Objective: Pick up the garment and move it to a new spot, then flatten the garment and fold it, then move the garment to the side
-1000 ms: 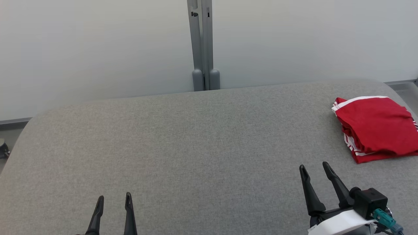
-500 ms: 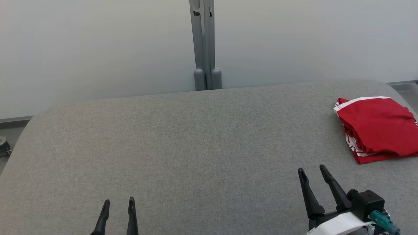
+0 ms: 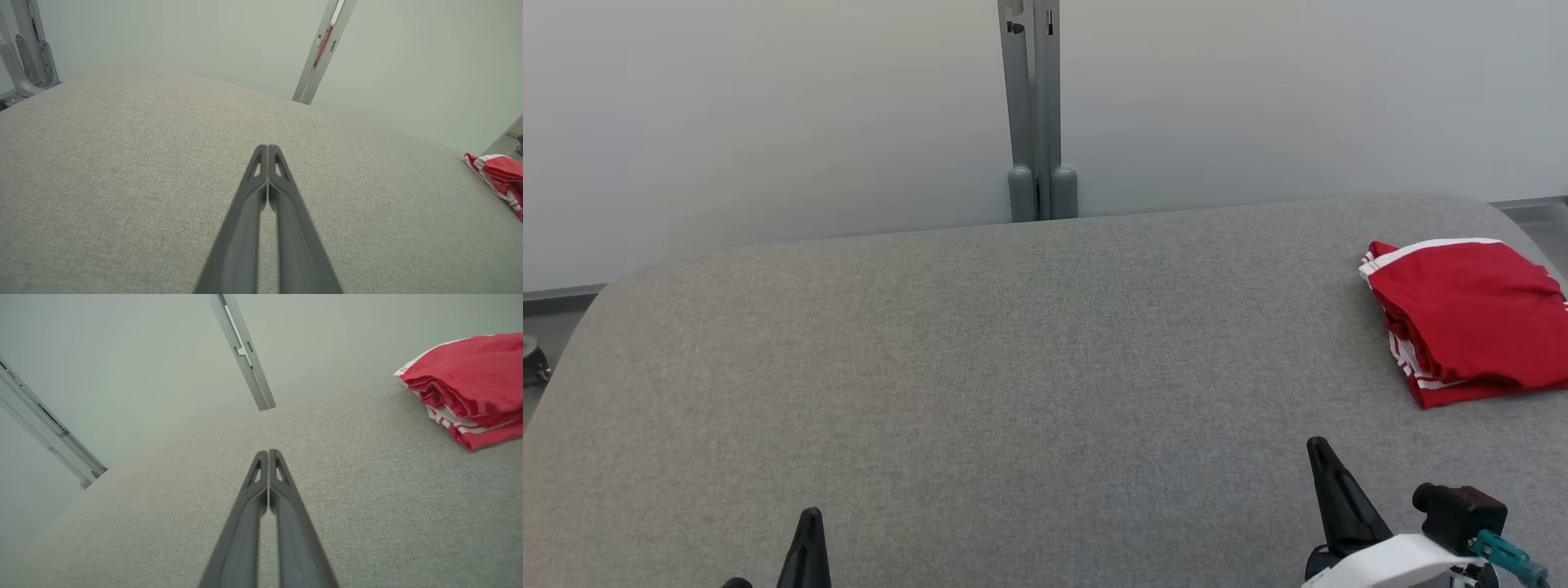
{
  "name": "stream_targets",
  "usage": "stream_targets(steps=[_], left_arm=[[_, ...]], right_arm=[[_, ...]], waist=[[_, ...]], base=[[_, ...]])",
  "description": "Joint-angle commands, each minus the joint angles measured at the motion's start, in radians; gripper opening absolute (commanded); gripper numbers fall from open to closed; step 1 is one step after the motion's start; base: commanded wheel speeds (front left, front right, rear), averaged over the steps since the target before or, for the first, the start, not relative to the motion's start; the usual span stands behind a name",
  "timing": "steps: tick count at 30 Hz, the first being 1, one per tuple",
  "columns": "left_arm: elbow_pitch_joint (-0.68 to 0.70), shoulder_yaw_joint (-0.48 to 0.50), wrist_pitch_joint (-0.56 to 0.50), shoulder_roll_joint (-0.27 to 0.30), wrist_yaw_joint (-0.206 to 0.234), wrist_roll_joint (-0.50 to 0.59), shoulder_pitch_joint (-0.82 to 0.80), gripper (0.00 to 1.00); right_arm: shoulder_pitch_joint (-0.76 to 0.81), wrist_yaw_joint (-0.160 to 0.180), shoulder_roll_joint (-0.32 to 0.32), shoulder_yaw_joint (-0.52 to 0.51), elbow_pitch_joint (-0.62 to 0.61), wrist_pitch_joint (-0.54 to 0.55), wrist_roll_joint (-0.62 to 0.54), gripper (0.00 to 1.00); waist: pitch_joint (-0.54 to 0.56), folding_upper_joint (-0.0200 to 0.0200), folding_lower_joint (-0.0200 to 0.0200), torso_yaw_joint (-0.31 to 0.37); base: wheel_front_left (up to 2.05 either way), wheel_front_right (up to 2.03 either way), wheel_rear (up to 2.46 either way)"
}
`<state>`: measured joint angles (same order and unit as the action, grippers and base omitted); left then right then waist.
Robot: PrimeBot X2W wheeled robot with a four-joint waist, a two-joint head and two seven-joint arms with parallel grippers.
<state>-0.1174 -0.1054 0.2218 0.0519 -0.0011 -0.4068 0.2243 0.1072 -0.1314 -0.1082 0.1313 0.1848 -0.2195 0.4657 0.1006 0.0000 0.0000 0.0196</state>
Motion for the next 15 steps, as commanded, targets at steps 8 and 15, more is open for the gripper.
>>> stream_targets(steps=[8,15], left_arm=[[-0.008,0.021,-0.033,0.014,-0.021,-0.170,-0.070,0.00],[-0.023,0.034,-0.058,0.019,-0.033,-0.284,-0.099,0.00]], right_arm=[[-0.056,0.000,0.001,-0.029,-0.004,0.039,0.159,0.00],[-0.073,0.000,0.004,-0.047,0.002,0.065,0.265,0.00]], waist=[[-0.008,0.0000,0.0000,-0.001],[-0.014,0.0000,0.0000,-0.003]], base=[[0.00,0.00,0.00],[0.00,0.00,0.00]])
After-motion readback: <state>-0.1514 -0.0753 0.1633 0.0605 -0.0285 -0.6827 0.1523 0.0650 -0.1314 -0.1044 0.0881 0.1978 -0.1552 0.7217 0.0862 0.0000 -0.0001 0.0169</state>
